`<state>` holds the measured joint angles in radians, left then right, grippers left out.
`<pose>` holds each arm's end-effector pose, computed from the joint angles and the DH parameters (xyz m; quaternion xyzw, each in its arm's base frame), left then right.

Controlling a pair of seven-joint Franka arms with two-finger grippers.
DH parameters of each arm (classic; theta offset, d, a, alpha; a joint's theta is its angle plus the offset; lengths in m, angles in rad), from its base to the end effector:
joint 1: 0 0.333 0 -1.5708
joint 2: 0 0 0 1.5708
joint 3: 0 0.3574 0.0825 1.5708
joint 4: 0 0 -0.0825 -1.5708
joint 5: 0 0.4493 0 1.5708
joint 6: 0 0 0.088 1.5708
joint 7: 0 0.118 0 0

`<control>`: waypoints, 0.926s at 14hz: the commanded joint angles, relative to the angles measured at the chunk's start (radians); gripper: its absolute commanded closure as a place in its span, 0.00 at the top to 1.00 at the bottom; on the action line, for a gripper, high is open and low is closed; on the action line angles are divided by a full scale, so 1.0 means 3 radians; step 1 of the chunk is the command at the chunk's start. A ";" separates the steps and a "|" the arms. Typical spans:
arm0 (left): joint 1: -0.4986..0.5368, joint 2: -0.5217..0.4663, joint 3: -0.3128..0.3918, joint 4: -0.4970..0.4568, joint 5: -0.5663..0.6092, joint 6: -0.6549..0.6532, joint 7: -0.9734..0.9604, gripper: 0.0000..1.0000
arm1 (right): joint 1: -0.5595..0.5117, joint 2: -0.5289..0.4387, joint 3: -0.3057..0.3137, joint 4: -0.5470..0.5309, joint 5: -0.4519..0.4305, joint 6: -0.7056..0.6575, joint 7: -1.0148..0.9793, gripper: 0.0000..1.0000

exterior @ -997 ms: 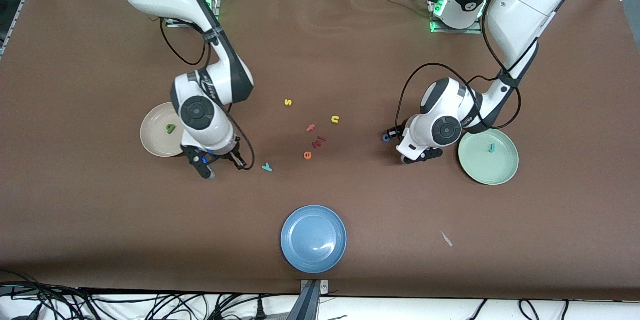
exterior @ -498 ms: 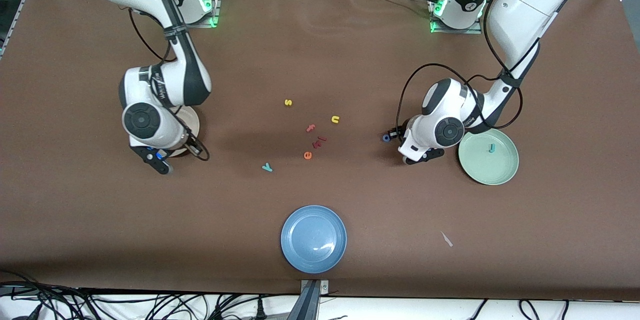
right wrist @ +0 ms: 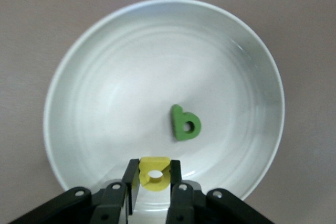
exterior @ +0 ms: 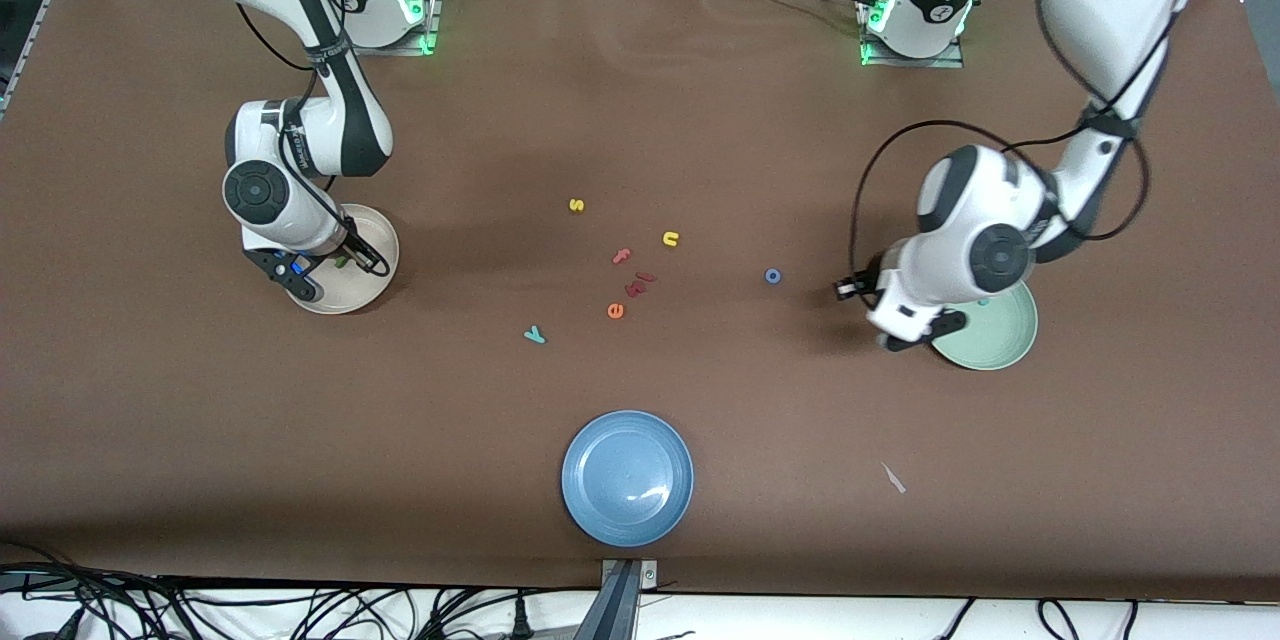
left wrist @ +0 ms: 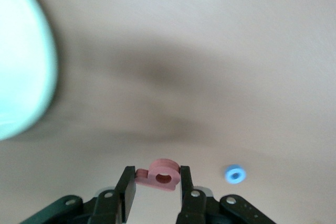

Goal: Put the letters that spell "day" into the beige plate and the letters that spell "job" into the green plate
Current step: 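Place the yellow a and pink b on the white and green plates, then grasp the cyan v and blue o with the right and left grippers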

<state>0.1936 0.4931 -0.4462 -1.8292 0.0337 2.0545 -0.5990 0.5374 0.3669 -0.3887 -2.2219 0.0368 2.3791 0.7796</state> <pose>0.6668 -0.1532 0.2549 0.9746 0.1730 -0.1368 0.0376 0.5719 0.0789 0.1801 0.9424 -0.3170 -0.0549 0.0918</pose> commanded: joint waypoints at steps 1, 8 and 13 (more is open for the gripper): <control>0.0371 -0.0058 0.0004 0.0109 -0.0010 -0.0374 0.0405 0.24 | 0.0019 -0.0129 -0.0023 -0.0151 0.0010 0.0051 -0.0062 0.09; 0.0822 0.0473 0.0025 0.0109 0.0567 -0.0334 0.0759 0.29 | 0.0024 -0.0180 -0.0008 -0.0044 0.0051 -0.0097 -0.0042 1.00; 0.0822 0.0387 -0.0031 0.0176 0.0568 -0.0313 0.0713 1.00 | 0.0080 -0.0119 0.0145 0.0359 0.0632 -0.0163 0.0080 1.00</control>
<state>0.4417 0.6514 -0.4343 -1.8022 0.1950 1.9800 -0.3842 0.5478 0.3310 -0.3621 -2.1709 0.1486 2.3617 0.7812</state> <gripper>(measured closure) 0.467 0.000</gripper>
